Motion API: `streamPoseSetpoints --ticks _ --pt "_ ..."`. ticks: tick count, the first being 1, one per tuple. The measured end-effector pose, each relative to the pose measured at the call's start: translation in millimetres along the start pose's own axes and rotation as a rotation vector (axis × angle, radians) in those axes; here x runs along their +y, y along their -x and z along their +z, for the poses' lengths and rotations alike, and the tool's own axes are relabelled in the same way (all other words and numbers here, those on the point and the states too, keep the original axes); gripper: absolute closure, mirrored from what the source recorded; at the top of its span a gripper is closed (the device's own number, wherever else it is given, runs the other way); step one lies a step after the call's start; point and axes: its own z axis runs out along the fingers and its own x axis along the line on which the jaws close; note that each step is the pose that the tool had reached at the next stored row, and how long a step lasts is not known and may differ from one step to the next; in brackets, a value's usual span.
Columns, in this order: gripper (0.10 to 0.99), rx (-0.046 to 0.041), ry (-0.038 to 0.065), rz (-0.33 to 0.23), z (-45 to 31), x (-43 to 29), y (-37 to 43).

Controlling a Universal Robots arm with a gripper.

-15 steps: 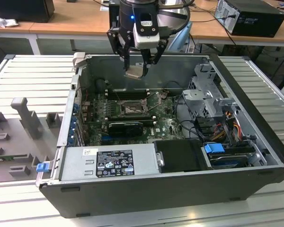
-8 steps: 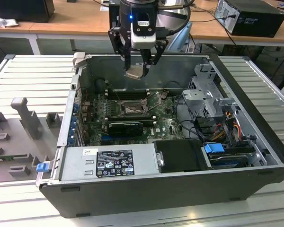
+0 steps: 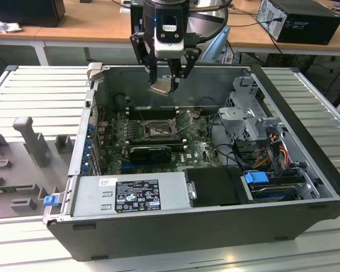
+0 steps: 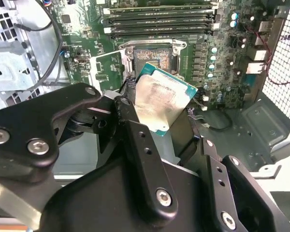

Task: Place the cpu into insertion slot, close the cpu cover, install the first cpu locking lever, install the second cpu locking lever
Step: 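Place the cpu into insertion slot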

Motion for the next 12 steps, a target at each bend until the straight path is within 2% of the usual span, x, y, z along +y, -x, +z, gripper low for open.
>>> streamPoseSetpoints --ticks 12 --pt "0.557 -0.0089 0.002 0.105 0.0 0.0 0.0"
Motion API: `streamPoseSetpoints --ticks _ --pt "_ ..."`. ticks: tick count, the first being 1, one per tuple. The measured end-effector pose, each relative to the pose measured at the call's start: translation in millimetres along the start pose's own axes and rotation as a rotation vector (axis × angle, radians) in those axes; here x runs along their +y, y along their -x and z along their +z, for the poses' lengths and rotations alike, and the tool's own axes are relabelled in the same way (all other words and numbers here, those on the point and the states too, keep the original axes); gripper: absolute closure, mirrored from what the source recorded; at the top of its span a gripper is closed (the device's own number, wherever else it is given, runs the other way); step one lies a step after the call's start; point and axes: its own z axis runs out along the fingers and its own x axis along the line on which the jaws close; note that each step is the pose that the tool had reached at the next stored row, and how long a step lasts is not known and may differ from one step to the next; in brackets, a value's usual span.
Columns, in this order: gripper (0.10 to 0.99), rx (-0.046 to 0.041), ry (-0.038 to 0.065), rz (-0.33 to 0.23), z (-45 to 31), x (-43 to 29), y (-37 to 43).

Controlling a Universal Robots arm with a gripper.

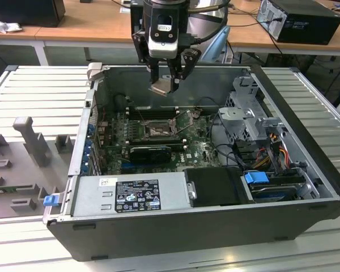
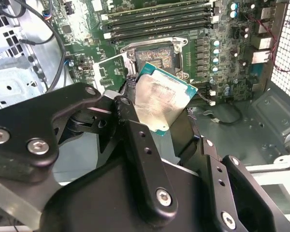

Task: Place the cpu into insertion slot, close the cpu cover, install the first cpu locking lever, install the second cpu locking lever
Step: 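Place the cpu into insertion slot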

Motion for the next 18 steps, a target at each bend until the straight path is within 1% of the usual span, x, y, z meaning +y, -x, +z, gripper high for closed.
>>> streamPoseSetpoints --ticks 2,12,15,18 --pt "0.557 -0.0025 0.001 0.029 0.0 0.0 0.0" --pt "0.557 -0.0096 0.002 0.11 0.0 0.0 0.0" --pt "0.557 -0.0137 0.003 0.16 0.0 0.0 0.0" --pt "0.557 -0.0164 0.003 0.189 0.0 0.0 0.0"
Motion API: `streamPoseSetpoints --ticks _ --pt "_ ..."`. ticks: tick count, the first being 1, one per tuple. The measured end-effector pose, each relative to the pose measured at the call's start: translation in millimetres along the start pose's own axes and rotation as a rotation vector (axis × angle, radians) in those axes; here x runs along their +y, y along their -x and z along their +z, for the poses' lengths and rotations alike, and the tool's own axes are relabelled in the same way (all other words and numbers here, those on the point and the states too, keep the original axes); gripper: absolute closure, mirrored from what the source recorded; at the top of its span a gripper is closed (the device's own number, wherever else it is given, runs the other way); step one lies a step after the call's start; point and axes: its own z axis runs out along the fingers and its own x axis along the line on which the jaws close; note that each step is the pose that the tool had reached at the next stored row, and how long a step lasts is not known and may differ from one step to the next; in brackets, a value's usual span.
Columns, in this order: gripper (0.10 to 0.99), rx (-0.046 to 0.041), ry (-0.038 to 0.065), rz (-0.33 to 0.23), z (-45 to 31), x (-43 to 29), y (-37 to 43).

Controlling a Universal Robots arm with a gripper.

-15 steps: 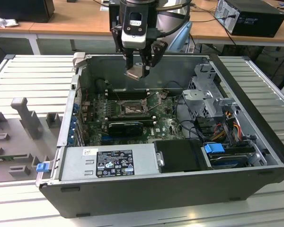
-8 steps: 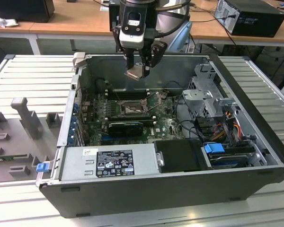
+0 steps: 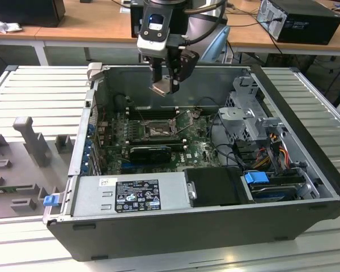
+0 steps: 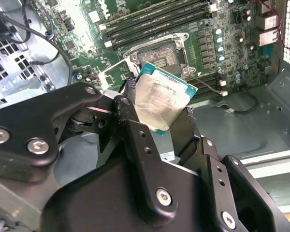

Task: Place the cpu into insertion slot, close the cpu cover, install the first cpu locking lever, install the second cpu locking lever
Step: 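Place the cpu into insertion slot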

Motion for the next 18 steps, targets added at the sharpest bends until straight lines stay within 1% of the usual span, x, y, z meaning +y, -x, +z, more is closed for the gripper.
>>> streamPoseSetpoints --ticks 8,10,12,16,18 --pt "0.557 -0.0073 0.001 0.081 0.0 0.0 0.0" --pt "0.557 -0.0106 0.002 0.116 0.0 0.0 0.0" --pt "0.557 -0.0122 0.002 0.134 0.0 0.0 0.0" --pt "0.557 -0.0177 0.003 0.195 0.0 0.0 0.0" --pt "0.557 -0.0193 0.003 0.214 0.0 0.0 0.0"
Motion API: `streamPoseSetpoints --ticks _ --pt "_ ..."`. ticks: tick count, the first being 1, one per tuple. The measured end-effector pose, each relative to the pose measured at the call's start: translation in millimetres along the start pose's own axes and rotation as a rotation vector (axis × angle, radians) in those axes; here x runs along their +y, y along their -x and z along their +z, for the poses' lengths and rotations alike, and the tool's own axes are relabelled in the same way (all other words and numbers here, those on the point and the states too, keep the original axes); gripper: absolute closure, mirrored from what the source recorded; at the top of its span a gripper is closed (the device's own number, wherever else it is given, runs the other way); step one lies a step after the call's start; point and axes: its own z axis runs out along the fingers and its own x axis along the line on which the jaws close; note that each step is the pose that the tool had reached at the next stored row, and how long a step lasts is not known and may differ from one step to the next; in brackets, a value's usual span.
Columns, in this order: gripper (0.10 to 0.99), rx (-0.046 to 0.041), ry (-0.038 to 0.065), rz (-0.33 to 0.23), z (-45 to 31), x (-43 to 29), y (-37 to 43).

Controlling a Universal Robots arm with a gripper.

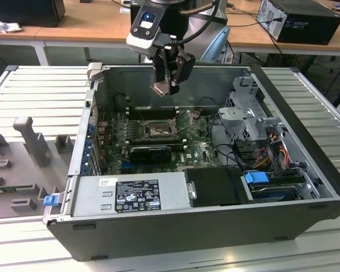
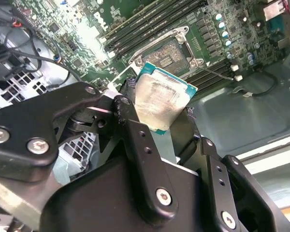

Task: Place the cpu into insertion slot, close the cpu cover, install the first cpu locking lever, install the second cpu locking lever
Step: 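Place the cpu into insertion slot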

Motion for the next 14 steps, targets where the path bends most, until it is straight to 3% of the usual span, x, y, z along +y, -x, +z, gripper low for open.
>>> streamPoseSetpoints --ticks 9,14 --pt "0.557 -0.0138 0.001 0.14 0.3 0.0 0.0" --pt "0.557 -0.0151 0.001 0.155 1.3 -0.1 0.0"
